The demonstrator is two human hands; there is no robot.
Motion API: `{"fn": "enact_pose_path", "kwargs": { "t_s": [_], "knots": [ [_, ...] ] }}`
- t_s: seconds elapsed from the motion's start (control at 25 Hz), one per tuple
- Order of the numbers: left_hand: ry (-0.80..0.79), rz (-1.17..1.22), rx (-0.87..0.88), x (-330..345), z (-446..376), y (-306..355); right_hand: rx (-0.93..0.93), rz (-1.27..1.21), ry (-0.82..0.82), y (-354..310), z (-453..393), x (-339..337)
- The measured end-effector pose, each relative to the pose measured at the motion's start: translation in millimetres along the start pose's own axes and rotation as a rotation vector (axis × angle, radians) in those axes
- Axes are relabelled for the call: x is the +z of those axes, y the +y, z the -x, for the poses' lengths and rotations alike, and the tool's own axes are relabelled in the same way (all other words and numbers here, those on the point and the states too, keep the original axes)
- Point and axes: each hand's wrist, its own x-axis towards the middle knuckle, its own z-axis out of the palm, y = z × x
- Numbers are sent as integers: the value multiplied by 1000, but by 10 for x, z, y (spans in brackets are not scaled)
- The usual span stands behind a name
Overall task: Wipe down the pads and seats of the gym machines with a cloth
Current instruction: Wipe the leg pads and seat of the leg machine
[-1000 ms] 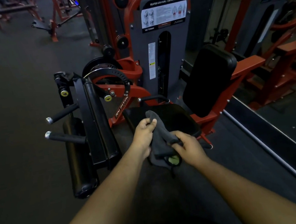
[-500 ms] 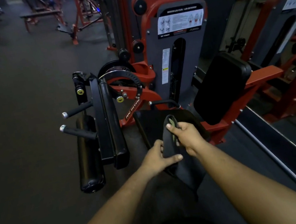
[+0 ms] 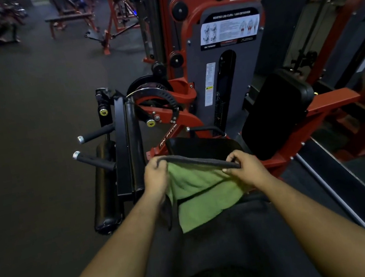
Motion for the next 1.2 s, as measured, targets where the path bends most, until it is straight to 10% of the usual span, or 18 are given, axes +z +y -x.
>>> {"fn": "enact_pose_path", "kwargs": {
  "t_s": [0.2,0.52,0.76,1.2],
  "knots": [
    [214,-102,-36,-146,-216,131,-75,548,53,304,56,-101],
    [27,-506,59,66,-63,52,219,-470,-4,194,0,20],
    [-50,132,-143,331,123,-34,226,-873,-334,-299,79,-22],
    [-506,210,-54,372,266,126,-171,-23,34,-427,-102,193]
  ]
}}
